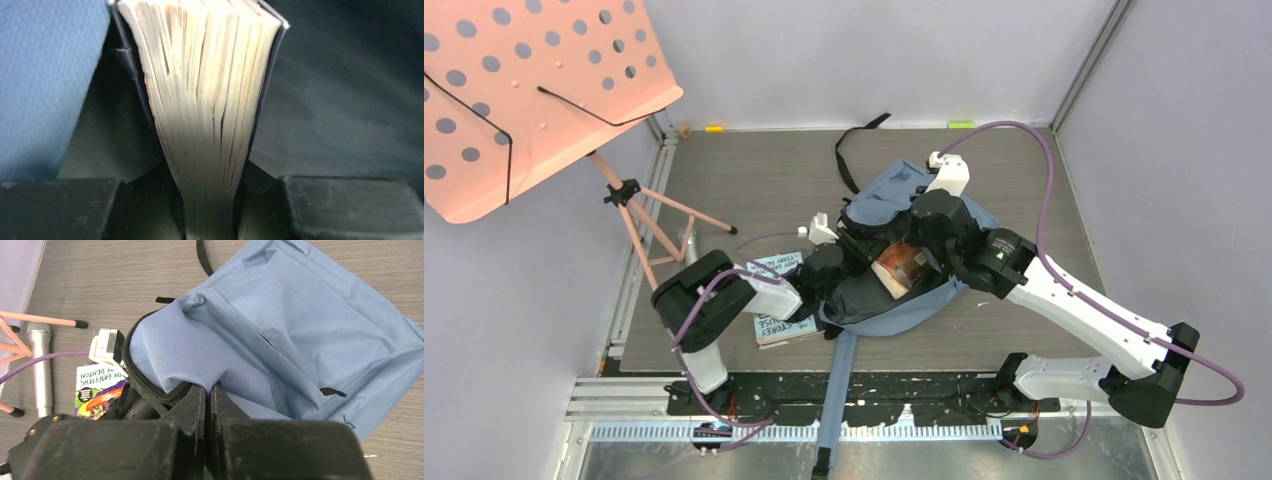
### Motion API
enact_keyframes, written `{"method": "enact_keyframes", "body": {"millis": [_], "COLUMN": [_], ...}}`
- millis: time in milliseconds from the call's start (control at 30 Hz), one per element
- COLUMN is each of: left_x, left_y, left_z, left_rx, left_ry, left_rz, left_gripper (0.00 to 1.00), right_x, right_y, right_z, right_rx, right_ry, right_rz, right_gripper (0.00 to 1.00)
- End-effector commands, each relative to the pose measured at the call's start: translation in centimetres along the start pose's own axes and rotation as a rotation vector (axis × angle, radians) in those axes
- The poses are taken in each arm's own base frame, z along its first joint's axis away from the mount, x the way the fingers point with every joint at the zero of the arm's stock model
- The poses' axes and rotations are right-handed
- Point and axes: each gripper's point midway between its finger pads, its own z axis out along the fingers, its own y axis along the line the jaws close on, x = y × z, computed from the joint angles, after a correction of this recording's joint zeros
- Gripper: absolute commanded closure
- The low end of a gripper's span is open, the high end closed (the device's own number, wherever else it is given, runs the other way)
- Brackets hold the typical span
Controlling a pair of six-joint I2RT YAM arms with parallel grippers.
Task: Pack the student bag
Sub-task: Place the book in the student bag.
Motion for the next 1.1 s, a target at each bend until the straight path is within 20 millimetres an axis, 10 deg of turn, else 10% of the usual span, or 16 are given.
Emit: {"method": "enact_keyframes", "body": {"millis": [0, 133, 600, 1067], "left_x": [-2.1, -0.6, 0.2, 2.6], "left_y": [-9.4, -8.5, -4.2, -0.2], "left_z": [1.6, 4.2, 3.4, -0.8], "left_rx": [0.326, 0.32, 0.118, -0.012], "left_ry": [-0.096, -0.079, -0.019, 0.133], "left_rz": [-0.09, 0.029, 0.235, 0.237], "left_gripper": [1.0, 1.0, 0.28, 0.33], "right_x": [-5.1, -4.2, -3.6, -3.2], "right_y": [0.8, 0.7, 0.2, -0.8], "right_z": [-1.9, -1.6, -1.9, -2.1], "right_rx": [-0.046, -0.042, -0.042, -0.014], "right_ry": [-0.16, -0.13, -0.124, -0.12], "right_rz": [0.071, 0.049, 0.068, 0.053], "right_gripper": [0.99, 0.99, 0.99, 0.99]}}
